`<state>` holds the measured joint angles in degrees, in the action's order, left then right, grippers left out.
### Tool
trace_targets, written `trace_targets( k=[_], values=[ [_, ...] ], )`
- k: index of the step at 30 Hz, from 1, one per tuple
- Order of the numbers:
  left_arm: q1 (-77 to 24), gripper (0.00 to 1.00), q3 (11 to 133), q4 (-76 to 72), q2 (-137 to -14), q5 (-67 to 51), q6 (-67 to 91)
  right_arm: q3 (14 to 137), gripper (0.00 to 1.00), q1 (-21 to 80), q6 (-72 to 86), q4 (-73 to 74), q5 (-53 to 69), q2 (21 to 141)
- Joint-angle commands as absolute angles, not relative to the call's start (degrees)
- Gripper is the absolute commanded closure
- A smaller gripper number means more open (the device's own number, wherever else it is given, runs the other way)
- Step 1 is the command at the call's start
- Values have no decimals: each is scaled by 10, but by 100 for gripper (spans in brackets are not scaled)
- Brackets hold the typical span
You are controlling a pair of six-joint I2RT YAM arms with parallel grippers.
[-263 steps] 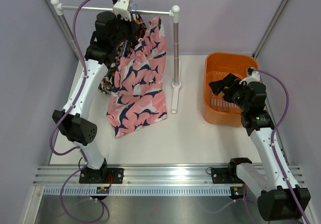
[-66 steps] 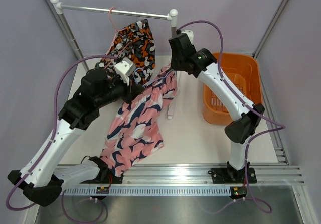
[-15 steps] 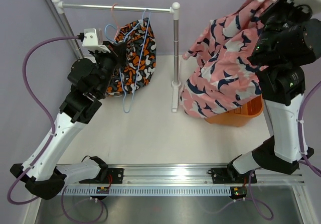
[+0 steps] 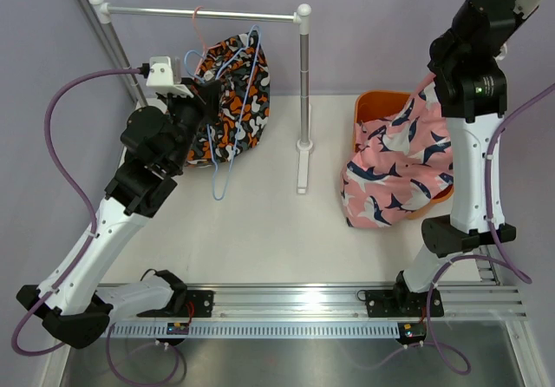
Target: Remove the shorts from the hanger
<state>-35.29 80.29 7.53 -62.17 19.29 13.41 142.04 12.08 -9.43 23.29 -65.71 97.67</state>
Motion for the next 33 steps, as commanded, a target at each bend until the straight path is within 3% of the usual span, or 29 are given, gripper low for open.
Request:
trace_targets(
  k=[1,6,13,17,19,20,22,23,24,33],
  values=[
    [-352,100,789,30,-608,185,138,1404,100,81,115,428,-587,989],
    [-352,100,775,24,-607,183,141,1212,100,54,234,463,-417,976],
    [-352,100,759,12,-599,181,146,1073,100,52,272,483,-232,1012],
    [-352,100,754,11,-599,173,152,964,50,53,284,438,-180,969],
    [-352,100,750,8,-599,173,155,907,37,53,291,419,-174,920],
    [-352,100,745,4,-596,173,156,894,23,53,294,416,-177,902],
    [-352,100,740,4,-594,169,160,864,14,54,292,402,-174,841],
    [-352,100,739,4,-593,168,163,861,5,55,290,403,-173,823],
    [-352,100,738,4,-593,167,165,862,0,59,283,410,-175,791],
    [-352,100,722,4,-579,167,178,801,0,114,279,467,-155,664]
  ],
)
